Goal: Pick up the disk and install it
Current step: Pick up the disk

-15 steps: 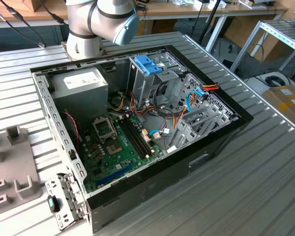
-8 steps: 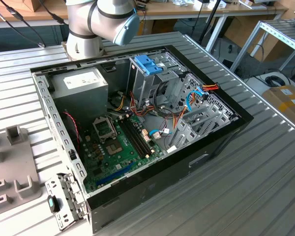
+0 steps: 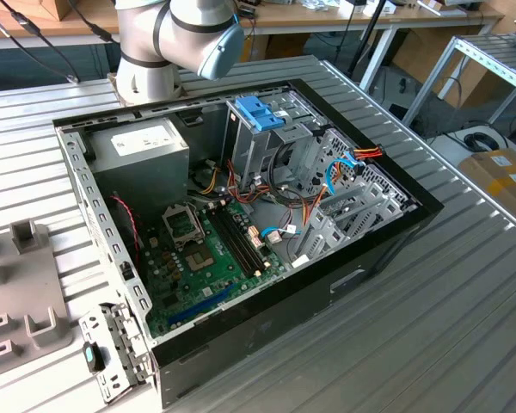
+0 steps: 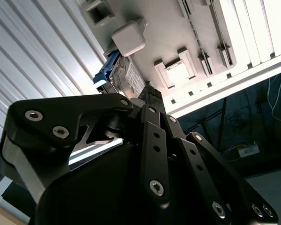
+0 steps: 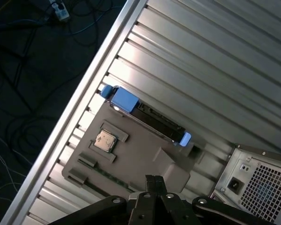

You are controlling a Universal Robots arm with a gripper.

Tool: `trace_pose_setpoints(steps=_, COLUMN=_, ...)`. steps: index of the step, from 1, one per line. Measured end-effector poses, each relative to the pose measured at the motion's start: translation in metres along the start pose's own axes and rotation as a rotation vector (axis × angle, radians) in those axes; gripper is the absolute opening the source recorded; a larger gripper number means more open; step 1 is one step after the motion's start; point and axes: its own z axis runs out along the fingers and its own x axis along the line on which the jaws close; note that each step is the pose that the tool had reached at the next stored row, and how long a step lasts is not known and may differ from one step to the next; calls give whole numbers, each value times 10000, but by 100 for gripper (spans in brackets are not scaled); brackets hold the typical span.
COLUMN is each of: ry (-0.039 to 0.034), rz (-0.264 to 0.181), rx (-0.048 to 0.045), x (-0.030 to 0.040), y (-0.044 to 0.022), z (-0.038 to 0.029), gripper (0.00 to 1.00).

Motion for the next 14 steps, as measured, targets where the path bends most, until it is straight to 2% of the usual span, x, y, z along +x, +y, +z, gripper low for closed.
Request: trace_pose_setpoints(steps=14, ry=10, rz=-647, rx=-17, x=0, y=0, z=0, gripper=11)
